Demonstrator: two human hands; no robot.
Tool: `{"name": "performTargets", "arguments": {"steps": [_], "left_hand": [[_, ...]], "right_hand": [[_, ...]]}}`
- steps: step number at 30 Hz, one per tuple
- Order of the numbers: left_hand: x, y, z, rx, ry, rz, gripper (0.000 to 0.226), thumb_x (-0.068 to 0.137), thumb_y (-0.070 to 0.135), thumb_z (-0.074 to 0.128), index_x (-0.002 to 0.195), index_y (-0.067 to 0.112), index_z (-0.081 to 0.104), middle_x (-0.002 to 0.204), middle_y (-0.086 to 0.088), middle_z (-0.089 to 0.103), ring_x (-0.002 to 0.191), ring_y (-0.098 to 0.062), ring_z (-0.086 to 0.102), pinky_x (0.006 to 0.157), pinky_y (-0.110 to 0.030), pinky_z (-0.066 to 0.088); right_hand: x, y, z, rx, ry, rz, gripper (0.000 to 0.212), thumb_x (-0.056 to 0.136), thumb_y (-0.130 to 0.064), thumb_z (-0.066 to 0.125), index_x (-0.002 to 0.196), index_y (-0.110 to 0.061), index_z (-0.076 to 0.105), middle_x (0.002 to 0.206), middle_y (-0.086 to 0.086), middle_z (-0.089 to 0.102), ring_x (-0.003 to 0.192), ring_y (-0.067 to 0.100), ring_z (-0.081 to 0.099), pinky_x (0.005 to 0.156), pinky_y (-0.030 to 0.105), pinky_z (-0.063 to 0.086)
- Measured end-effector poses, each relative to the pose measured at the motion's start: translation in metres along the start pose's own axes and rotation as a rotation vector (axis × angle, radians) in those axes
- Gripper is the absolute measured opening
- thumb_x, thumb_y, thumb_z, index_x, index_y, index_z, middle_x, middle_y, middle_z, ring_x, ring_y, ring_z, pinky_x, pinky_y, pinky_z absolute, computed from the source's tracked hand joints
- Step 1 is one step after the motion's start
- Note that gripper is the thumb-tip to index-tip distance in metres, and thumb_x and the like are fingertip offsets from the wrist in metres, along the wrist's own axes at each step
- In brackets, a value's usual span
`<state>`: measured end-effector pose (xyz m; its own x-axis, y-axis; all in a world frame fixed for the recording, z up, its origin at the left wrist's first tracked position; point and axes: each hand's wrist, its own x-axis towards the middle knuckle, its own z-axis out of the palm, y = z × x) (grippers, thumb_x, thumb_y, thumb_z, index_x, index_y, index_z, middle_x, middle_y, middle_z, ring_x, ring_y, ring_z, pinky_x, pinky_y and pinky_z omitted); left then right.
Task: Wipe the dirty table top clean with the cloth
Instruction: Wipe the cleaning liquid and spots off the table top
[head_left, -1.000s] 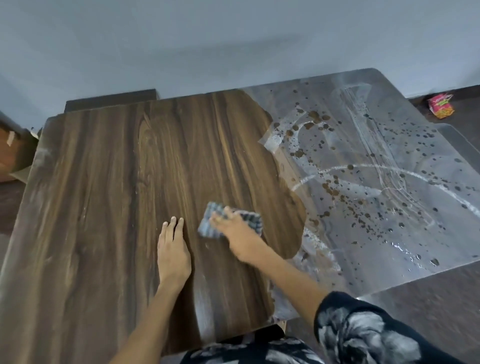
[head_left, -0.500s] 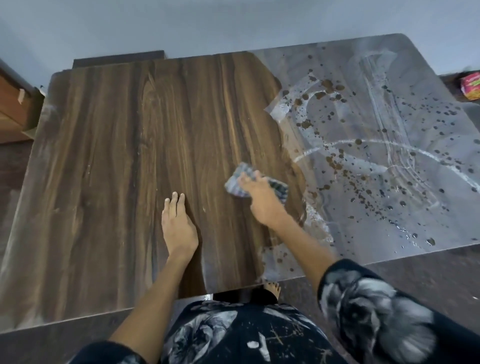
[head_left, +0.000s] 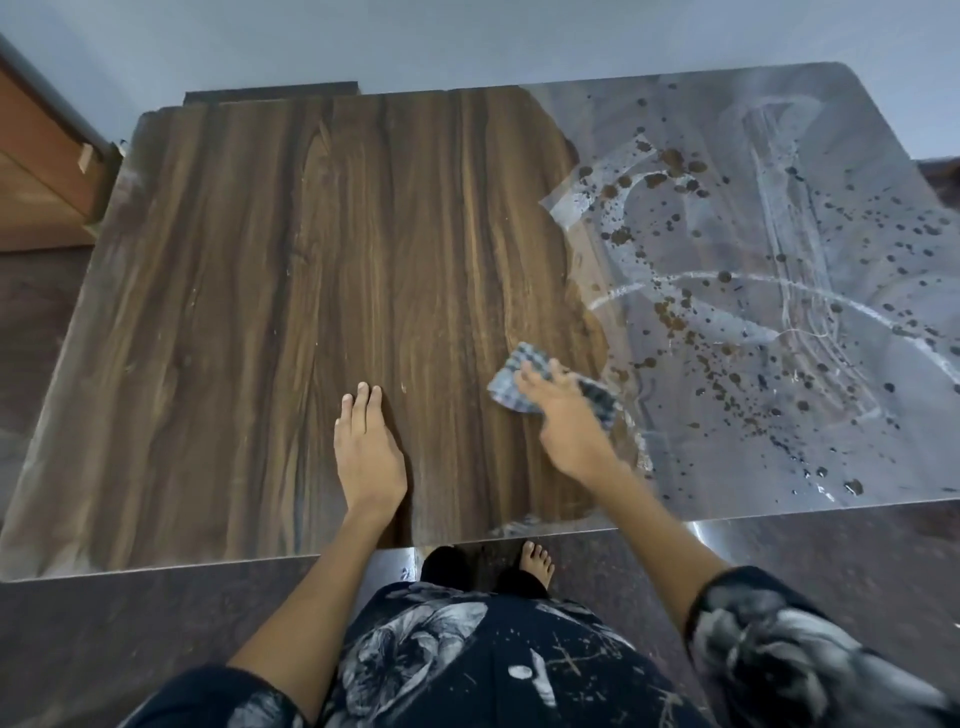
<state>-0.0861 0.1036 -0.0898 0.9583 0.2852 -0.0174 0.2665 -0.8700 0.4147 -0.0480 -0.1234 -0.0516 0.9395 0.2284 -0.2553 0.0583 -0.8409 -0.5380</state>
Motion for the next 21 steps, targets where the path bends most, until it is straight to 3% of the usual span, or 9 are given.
{"name": "performTargets", "arguments": {"steps": [2, 6, 8, 10, 12, 14, 16, 19, 21], "left_hand": [[-0.006, 0.002, 0.000, 0.003, -0.004, -0.003, 0.046, 0.096, 0.002, 0.031, 0.141, 0.005, 0.032, 0.151, -0.009, 0.027, 0.142, -0.026, 0.017, 0.117, -0.039, 0.013], [-0.016, 0.006, 0.002, 0.001, 0.002, -0.025, 0.045, 0.097, 0.003, 0.031, 0.142, 0.005, 0.031, 0.152, -0.008, 0.027, 0.142, -0.025, 0.016, 0.117, -0.039, 0.013], [-0.020, 0.009, 0.003, 0.012, 0.004, -0.039, 0.046, 0.096, 0.003, 0.031, 0.142, 0.006, 0.031, 0.152, -0.008, 0.026, 0.143, -0.025, 0.016, 0.117, -0.040, 0.013], [-0.026, 0.011, 0.004, 0.019, 0.004, -0.056, 0.046, 0.096, 0.003, 0.031, 0.142, 0.006, 0.029, 0.152, -0.007, 0.025, 0.143, -0.024, 0.015, 0.118, -0.039, 0.012], [-0.031, 0.015, 0.005, 0.021, 0.009, -0.074, 0.046, 0.097, 0.004, 0.030, 0.143, 0.007, 0.028, 0.153, -0.007, 0.023, 0.143, -0.023, 0.014, 0.118, -0.038, 0.011], [-0.035, 0.019, 0.006, 0.026, 0.013, -0.092, 0.047, 0.097, 0.004, 0.030, 0.143, 0.008, 0.027, 0.153, -0.007, 0.022, 0.143, -0.023, 0.013, 0.118, -0.038, 0.010], [-0.040, 0.025, 0.008, 0.044, 0.022, -0.102, 0.047, 0.096, 0.003, 0.031, 0.143, 0.008, 0.027, 0.153, -0.007, 0.023, 0.143, -0.024, 0.013, 0.117, -0.038, 0.011], [-0.043, 0.029, 0.010, 0.062, 0.031, -0.115, 0.048, 0.096, 0.002, 0.031, 0.143, 0.008, 0.027, 0.153, -0.008, 0.023, 0.143, -0.025, 0.013, 0.117, -0.039, 0.012], [-0.045, 0.030, 0.010, 0.050, 0.037, -0.125, 0.048, 0.096, 0.002, 0.031, 0.143, 0.008, 0.027, 0.153, -0.007, 0.023, 0.143, -0.025, 0.013, 0.118, -0.039, 0.011]], "right_hand": [[-0.022, -0.024, 0.019, 0.013, -0.080, -0.086, 0.090, 0.075, 0.025, 0.035, 0.146, -0.029, 0.022, 0.155, -0.008, 0.009, 0.144, 0.021, 0.008, 0.117, 0.033, 0.011], [-0.080, 0.000, 0.034, -0.127, -0.390, -0.497, 0.093, 0.074, 0.026, 0.035, 0.146, -0.030, 0.020, 0.153, -0.017, 0.007, 0.141, 0.010, -0.011, 0.119, 0.043, 0.011], [-0.094, 0.027, 0.012, -0.124, -0.406, -0.419, 0.093, 0.076, 0.024, 0.035, 0.142, -0.040, 0.020, 0.149, -0.024, 0.006, 0.137, 0.001, -0.012, 0.119, 0.040, 0.003], [-0.092, 0.053, -0.013, -0.084, -0.331, -0.302, 0.095, 0.076, 0.023, 0.033, 0.140, -0.046, 0.019, 0.148, -0.024, 0.002, 0.136, 0.000, -0.008, 0.117, 0.037, 0.006], [-0.069, 0.064, -0.029, -0.073, -0.270, -0.237, 0.085, 0.080, 0.021, 0.034, 0.143, -0.035, 0.023, 0.152, -0.016, 0.010, 0.139, 0.008, -0.002, 0.118, 0.039, 0.014], [-0.039, 0.060, -0.028, -0.062, -0.180, -0.204, 0.074, 0.082, 0.018, 0.038, 0.144, -0.020, 0.028, 0.153, -0.004, 0.022, 0.144, 0.020, 0.003, 0.119, 0.036, 0.007], [-0.028, 0.037, -0.016, -0.064, -0.098, -0.139, 0.076, 0.080, 0.018, 0.040, 0.145, -0.019, 0.028, 0.154, -0.003, 0.021, 0.145, 0.024, 0.005, 0.119, 0.035, 0.004], [-0.045, 0.006, 0.006, -0.094, -0.101, -0.226, 0.084, 0.079, 0.021, 0.038, 0.146, -0.028, 0.023, 0.155, -0.008, 0.014, 0.145, 0.020, 0.000, 0.119, 0.042, 0.008], [-0.067, -0.004, 0.012, -0.164, -0.229, -0.383, 0.087, 0.078, 0.023, 0.035, 0.146, -0.028, 0.021, 0.156, -0.009, 0.011, 0.144, 0.016, -0.003, 0.116, 0.036, -0.004]]}}
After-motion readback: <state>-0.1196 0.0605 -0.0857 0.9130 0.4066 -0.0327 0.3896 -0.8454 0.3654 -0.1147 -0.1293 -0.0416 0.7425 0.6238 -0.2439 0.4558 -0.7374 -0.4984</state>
